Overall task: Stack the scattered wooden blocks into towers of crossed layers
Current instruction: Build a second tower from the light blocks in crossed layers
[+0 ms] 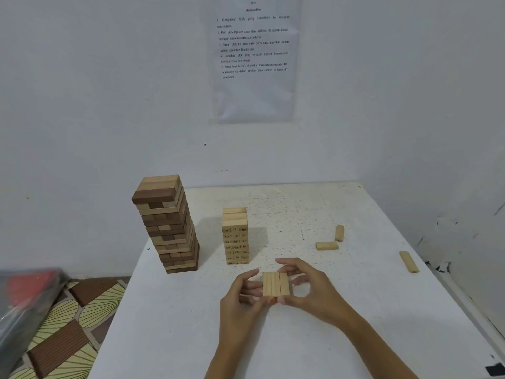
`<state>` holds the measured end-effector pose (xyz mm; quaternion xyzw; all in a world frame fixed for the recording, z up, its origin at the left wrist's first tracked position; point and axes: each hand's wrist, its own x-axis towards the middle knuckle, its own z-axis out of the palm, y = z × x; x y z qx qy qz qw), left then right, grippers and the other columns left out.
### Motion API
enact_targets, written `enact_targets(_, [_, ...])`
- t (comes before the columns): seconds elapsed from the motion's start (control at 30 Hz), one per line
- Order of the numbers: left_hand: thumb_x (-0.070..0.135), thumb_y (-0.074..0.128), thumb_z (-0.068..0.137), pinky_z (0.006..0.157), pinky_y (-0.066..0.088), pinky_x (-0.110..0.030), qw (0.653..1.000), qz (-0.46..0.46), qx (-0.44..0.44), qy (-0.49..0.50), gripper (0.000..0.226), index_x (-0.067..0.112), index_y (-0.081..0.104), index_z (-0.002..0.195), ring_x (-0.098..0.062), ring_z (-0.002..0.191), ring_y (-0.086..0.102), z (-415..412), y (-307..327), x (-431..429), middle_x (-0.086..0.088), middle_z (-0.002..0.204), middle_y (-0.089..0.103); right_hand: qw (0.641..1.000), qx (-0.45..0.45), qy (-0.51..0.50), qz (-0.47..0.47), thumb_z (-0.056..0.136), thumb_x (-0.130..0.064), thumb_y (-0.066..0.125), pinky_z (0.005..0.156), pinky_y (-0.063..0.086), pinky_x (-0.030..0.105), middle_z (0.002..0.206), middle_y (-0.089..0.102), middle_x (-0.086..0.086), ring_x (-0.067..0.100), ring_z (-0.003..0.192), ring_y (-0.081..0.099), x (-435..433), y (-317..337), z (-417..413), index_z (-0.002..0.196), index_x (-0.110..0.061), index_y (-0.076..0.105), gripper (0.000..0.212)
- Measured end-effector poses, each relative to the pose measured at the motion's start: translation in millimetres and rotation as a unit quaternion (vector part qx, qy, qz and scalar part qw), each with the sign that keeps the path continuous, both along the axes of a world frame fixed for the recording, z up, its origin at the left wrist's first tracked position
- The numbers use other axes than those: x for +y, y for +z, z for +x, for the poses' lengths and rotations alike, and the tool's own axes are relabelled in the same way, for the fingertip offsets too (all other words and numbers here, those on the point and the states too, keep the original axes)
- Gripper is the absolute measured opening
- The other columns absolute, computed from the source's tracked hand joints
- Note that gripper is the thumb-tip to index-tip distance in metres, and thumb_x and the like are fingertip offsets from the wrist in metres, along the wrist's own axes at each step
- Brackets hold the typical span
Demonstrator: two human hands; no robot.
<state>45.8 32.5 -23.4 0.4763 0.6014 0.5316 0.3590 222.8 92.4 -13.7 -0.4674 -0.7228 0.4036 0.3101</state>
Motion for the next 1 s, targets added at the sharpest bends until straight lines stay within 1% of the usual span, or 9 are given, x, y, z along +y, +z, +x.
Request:
enact_targets(0.07, [0.025,0.085,0.064,0.074,0.05,-0.017,1.0,0.017,0.012,0.002,0.05,0.032,0.064,0.109,-0.006,0.086,0.066,-4,10,-3,0.015,0.094,0.072,1.0,0.011,0.003,-0.002,0.066,-0.028,0.087,0.094,0.049,0.028,0.112,0.064,-0.017,0.005,0.108,0.058,1,7,-2,0.125,-0.046,0.055,0.069])
enact_targets(0.17, [0.019,0.086,0.069,0.078,0.052,-0.021,0.999,0.038,0.007,0.015,0.049,0.031,0.063,0.111,-0.006,0.09,0.067,-9,25,-5,0.014,0.093,0.072,1.0,0.02,0.012,0.003,0.065,-0.032,0.087,0.096,0.049,0.03,0.114,0.064,-0.019,0.007,0.108,0.058,3,21,-7,0.127,-0.049,0.053,0.073])
enact_targets(0.3, [0.008,0.082,0.074,0.08,0.053,-0.023,0.997,0.073,0.015,0.032,0.048,0.031,0.062,0.111,-0.007,0.092,0.068,-15,44,-6,0.014,0.095,0.073,0.999,0.04,0.026,0.02,0.066,-0.035,0.087,0.099,0.048,0.03,0.116,0.064,-0.017,0.008,0.112,0.058,6,42,-17,0.127,-0.045,0.055,0.07])
enact_targets(0.43, [0.008,0.082,0.074,0.077,0.052,-0.019,0.994,0.098,0.018,0.048,0.049,0.035,0.062,0.109,-0.008,0.088,0.068,-21,61,-5,0.015,0.094,0.073,0.996,0.064,0.031,0.048,0.066,-0.029,0.089,0.098,0.047,0.025,0.112,0.065,-0.017,0.007,0.111,0.059,9,64,-25,0.124,-0.037,0.058,0.066])
enact_targets(0.53, [0.011,0.082,0.073,0.08,0.051,-0.019,0.991,0.116,0.028,0.059,0.047,0.036,0.063,0.108,-0.004,0.09,0.067,-25,73,-2,0.015,0.091,0.073,0.995,0.068,0.043,0.064,0.066,-0.028,0.089,0.098,0.047,0.025,0.112,0.065,-0.015,0.008,0.112,0.059,16,77,-30,0.124,-0.035,0.058,0.066])
enact_targets(0.67, [0.011,0.08,0.075,0.09,0.047,-0.028,0.988,0.132,0.015,0.077,0.041,0.036,0.064,0.104,0.004,0.094,0.066,-27,87,4,0.021,0.093,0.073,0.993,0.074,0.047,0.077,0.066,-0.026,0.089,0.097,0.047,0.024,0.111,0.065,-0.017,0.008,0.113,0.058,28,88,-40,0.123,-0.034,0.059,0.065])
enact_targets(0.8, [0.007,0.077,0.078,0.099,0.045,-0.034,0.987,0.139,-0.002,0.085,0.04,0.035,0.064,0.104,0.002,0.1,0.066,-30,95,13,0.024,0.096,0.072,0.993,0.073,0.054,0.08,0.067,-0.029,0.088,0.098,0.046,0.024,0.113,0.065,-0.016,0.009,0.113,0.058,42,98,-48,0.122,-0.038,0.058,0.063])
enact_targets(0.93, [0.012,0.078,0.078,0.1,0.046,-0.046,0.985,0.141,-0.002,0.102,0.04,0.04,0.065,0.104,-0.001,0.102,0.066,-35,98,25,0.023,0.099,0.072,0.992,0.061,0.061,0.096,0.069,-0.024,0.087,0.097,0.046,0.023,0.112,0.065,-0.018,0.005,0.114,0.057,55,103,-58,0.121,-0.033,0.06,0.059])
enact_targets(1.0, [0.01,0.077,0.079,0.098,0.049,-0.044,0.984,0.141,-0.006,0.106,0.041,0.039,0.065,0.104,-0.001,0.101,0.067,-37,99,32,0.022,0.099,0.072,0.991,0.046,0.059,0.107,0.069,-0.026,0.087,0.098,0.043,0.022,0.113,0.063,-0.019,0.003,0.116,0.053,61,103,-63,0.119,-0.035,0.06,0.057])
